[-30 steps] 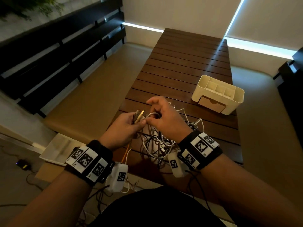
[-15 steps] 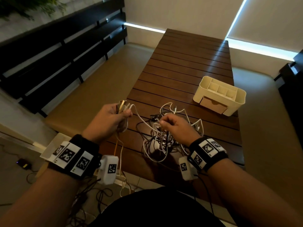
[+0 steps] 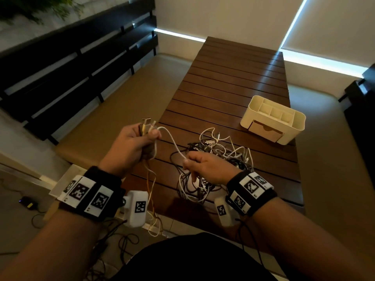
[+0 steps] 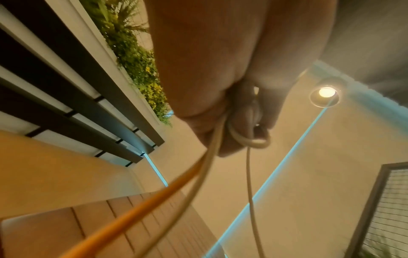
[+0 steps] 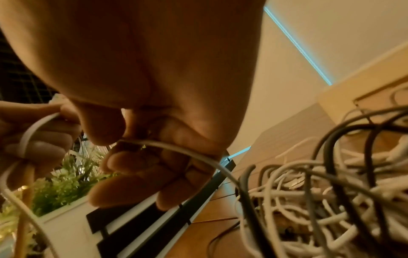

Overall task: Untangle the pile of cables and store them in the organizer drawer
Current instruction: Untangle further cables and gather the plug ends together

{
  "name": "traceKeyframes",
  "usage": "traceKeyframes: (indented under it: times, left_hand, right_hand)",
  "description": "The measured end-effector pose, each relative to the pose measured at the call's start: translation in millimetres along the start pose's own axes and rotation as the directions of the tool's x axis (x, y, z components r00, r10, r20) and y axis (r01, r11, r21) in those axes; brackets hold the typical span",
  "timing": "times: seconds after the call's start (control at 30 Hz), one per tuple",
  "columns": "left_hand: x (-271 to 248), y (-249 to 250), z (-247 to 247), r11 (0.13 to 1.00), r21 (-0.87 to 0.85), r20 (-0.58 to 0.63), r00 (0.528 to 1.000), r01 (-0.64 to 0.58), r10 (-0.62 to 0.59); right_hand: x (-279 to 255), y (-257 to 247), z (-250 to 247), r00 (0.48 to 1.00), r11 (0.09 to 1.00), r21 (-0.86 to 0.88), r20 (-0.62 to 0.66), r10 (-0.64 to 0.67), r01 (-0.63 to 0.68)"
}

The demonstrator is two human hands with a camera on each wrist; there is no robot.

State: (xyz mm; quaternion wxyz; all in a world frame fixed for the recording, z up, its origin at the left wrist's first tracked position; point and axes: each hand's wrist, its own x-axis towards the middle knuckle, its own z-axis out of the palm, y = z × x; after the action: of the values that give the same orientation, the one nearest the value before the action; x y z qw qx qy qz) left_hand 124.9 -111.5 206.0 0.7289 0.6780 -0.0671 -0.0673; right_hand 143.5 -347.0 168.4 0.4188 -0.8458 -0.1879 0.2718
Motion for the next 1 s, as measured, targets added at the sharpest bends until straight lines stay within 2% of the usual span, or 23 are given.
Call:
traceKeyframes:
  times: [0.03,0.1,0.17,0.23,0.27,0.3,0.4,0.5,0.57,0.73,0.87,0.93,1.0]
  left_hand:
    - [1.1,-5.6,-4.0,0.998,0.056,-0.06,0.998,0.025,-0.022]
    - [3.0,-21.0,-13.7,0.959,0.254,-0.195,0.978,0.124,-0.075]
    - [1.8,-35.8,-23.0,0.888,0.398,-0.294,0.949,0.232,-0.116]
    - [-0.7,-43.1,-27.0,0.885,0.375,-0.322,0.934,0.276,-0.155]
    - [-1.2,-43.3,-26.5,0.896,0.343,-0.32,0.932,0.283,-0.172]
    - [-1.4,-41.9,-24.7,0.905,0.316,-0.311,0.932,0.286,-0.186]
    - [1.9,-32.7,-16.9,0.922,0.304,-0.261,0.952,0.238,-0.16]
    - [6.8,-22.7,-2.0,0.92,0.35,-0.189,0.975,0.175,-0.114]
    - [9.9,-18.0,11.0,0.93,0.333,-0.14,0.984,0.156,-0.115]
    - [14.6,-17.3,32.5,0.889,0.446,-0.013,0.994,0.106,-0.112]
    - [17.7,-17.7,30.9,0.785,0.611,0.038,0.987,0.101,-0.157]
    - [15.7,-16.5,31.9,0.786,0.616,0.048,0.993,0.056,-0.108]
    - [11.8,-12.7,33.0,0.839,0.544,-0.006,1.0,-0.016,0.023]
  right_hand:
    - [0.6,3.2,-1.1,1.0,1.0,-0.009,-0.027,0.014,-0.014]
    - [1.9,6.9,-6.1,0.984,0.999,-0.026,-0.18,0.02,-0.025]
    - [2.7,7.5,-12.1,0.916,1.0,-0.008,-0.4,-0.017,0.015]
    - [3.3,6.3,-18.1,0.828,0.993,0.058,-0.558,-0.053,0.103]
    - [3.5,5.8,-20.2,0.808,0.988,0.076,-0.585,-0.067,0.137]
    - [3.4,4.0,-20.4,0.81,0.984,0.087,-0.582,-0.075,0.153]
    - [5.4,-1.7,-17.6,0.867,0.989,0.064,-0.492,-0.086,0.135]
    - [10.1,-4.3,-14.5,0.915,0.99,-0.113,-0.383,-0.127,0.09]
    - [12.8,-7.2,-11.7,0.928,0.968,-0.226,-0.326,-0.179,0.108]
    - [13.1,-13.6,-7.1,0.916,0.929,-0.331,-0.298,-0.27,0.167]
    - [8.7,-12.5,-10.9,0.889,0.941,-0.289,-0.362,-0.281,0.179]
    - [7.3,-11.9,-11.7,0.881,0.948,-0.251,-0.378,-0.284,0.197]
    - [6.2,-9.1,-13.4,0.869,0.961,-0.171,-0.414,-0.271,0.218]
